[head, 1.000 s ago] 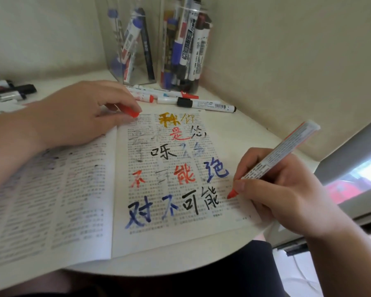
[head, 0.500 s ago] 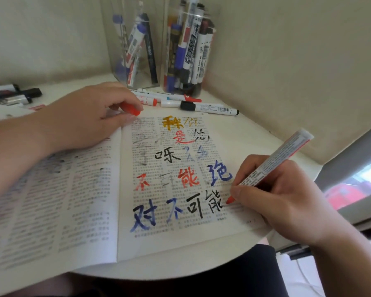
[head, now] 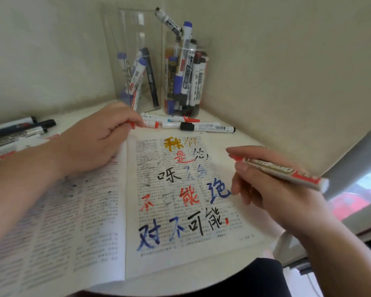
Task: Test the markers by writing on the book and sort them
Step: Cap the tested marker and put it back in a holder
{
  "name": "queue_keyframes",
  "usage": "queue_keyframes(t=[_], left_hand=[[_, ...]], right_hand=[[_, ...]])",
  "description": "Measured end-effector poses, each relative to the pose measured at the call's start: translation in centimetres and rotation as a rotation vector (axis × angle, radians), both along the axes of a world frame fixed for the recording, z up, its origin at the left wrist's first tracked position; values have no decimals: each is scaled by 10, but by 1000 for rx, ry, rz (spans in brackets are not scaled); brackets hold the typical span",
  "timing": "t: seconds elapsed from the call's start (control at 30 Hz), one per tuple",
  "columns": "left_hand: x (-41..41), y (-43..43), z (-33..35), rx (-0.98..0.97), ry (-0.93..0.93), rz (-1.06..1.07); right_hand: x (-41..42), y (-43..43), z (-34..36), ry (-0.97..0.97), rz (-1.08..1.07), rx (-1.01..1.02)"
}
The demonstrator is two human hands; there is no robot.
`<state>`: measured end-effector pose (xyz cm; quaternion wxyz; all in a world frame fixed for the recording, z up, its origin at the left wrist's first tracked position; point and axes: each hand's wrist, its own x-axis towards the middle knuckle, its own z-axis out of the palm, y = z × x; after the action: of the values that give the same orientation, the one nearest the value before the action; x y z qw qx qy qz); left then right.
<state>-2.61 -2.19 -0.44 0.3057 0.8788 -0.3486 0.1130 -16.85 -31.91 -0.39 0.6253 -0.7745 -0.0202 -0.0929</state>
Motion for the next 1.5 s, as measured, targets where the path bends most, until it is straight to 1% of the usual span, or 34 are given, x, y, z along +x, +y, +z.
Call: queue_keyframes(t=[0.07,0.1,0.13,0.2,0.27,0.3,0.33,0.37,0.43,0.5,0.6,0.67,0.73,0.87,0.93,1.0,1.1,1.23,1.27,1.3,1.37,1.43,1.5], left_hand=[[-6,-4,15,-9,140,9],[-10,-6,23,27,216,6],[-17,-9,30,108,248,-13],[-39,-20,45,419,175,-110],[-70,-37,47,729,72,-201],[-88,-48,43,824,39,-224],[-104,-57,36,847,17,-249],[-116,-65,27,836,15,-278],[-123,-70,11,740,13,-301],[-118,-65,8,639,14,-301],[-120,-62,13,597,-22,-302],[-124,-63,16,581,-32,-297],[-127,-63,20,563,16,-307],[-127,-60,28,458,91,-301],[-129,-58,29,414,157,-268],[-132,-56,29,347,213,-219],[-141,-54,25,178,290,-135],[-148,-52,23,-19,389,11],[-149,-50,24,-78,402,56],[-151,-46,26,-136,413,99],[-154,-33,27,-266,428,170],[-162,-18,25,-444,450,254],[-173,-5,19,-624,485,358]], right_hand=[[14,3,7,-105,57,-119],[26,4,11,-131,76,-197],[40,5,16,-141,89,-288],[71,9,26,-118,140,-486],[101,16,38,-36,223,-685],[114,19,41,-5,253,-771],[126,22,42,8,265,-815],[136,23,39,11,265,-808],[147,23,26,0,268,-683],[150,20,9,-64,227,-567],[145,16,-6,-161,173,-498],[140,16,-9,-194,156,-592],[135,20,-11,-185,188,-688],[129,30,-9,-201,255,-689],[128,32,-8,-219,242,-662],[127,31,-7,-220,189,-564],[127,30,-7,-213,87,-259],[126,26,-1,-246,-48,-33],[125,25,-1,-244,-82,-6],[125,24,0,-250,-117,0],[127,22,0,-271,-223,-80],[129,22,3,-253,-287,-264],[125,28,5,-216,-255,-427]])
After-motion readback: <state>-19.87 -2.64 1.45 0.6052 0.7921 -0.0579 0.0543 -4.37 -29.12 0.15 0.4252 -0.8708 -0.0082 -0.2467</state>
